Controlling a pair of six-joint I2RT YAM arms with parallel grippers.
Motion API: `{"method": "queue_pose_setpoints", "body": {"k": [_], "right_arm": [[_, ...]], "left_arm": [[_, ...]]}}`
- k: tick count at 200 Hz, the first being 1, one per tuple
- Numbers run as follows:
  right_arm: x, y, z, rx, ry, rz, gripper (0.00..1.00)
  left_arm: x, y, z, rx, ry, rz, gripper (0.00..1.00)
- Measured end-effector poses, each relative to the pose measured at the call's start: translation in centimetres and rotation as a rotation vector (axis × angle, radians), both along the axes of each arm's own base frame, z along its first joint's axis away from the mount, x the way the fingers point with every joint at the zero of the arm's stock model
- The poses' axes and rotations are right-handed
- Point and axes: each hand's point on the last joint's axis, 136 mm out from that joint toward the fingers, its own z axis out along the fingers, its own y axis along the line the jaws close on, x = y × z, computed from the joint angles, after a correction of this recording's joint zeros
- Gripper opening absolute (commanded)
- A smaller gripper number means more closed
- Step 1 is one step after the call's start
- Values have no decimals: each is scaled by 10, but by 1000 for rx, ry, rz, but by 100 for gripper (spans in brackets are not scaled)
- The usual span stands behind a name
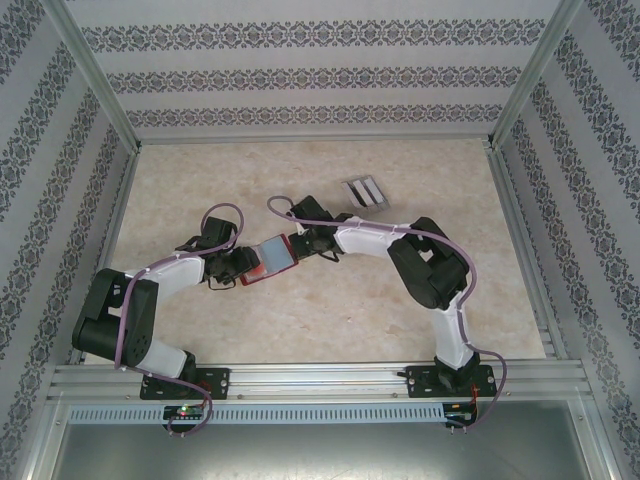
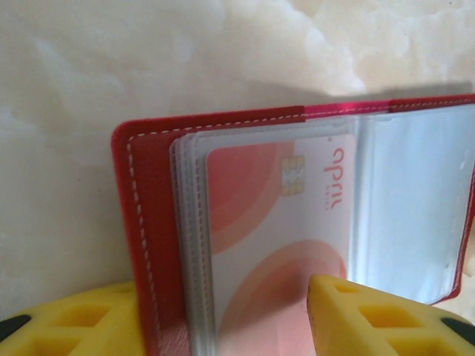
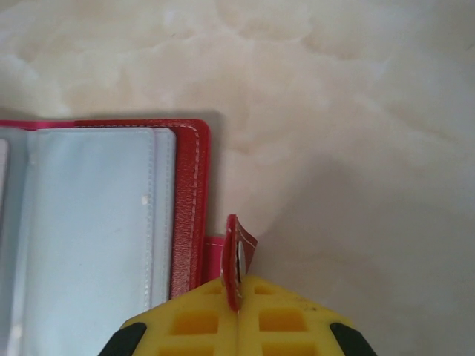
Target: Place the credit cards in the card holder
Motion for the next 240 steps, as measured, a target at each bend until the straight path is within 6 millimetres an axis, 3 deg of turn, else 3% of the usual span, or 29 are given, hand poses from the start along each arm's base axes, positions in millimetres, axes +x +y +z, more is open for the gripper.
{"method": "queue_pose_setpoints", "body": {"k": [50,95,126,147,179,240], "right_arm": [[-17,11,0,94,70,-40,2],[-41,40,5,201,145,2,2],[-56,57,12,254,173,44,5],[-58,57,9,266,185,33,13],[-63,43,-6,261,212,3,27],[-46,25,19,302,163,-51,35]], "left_arm": [[1,-2,13,-24,-54,-5,54],[17,-17,67,-121,-257,-41,55],[21,-31,43,-171,-195,-81,53],[21,-39,25,-201,-150,-100,53],[23,-43,28,-212,-166,-112,51],[21,-33,43,-167,-207,-80,52]]}}
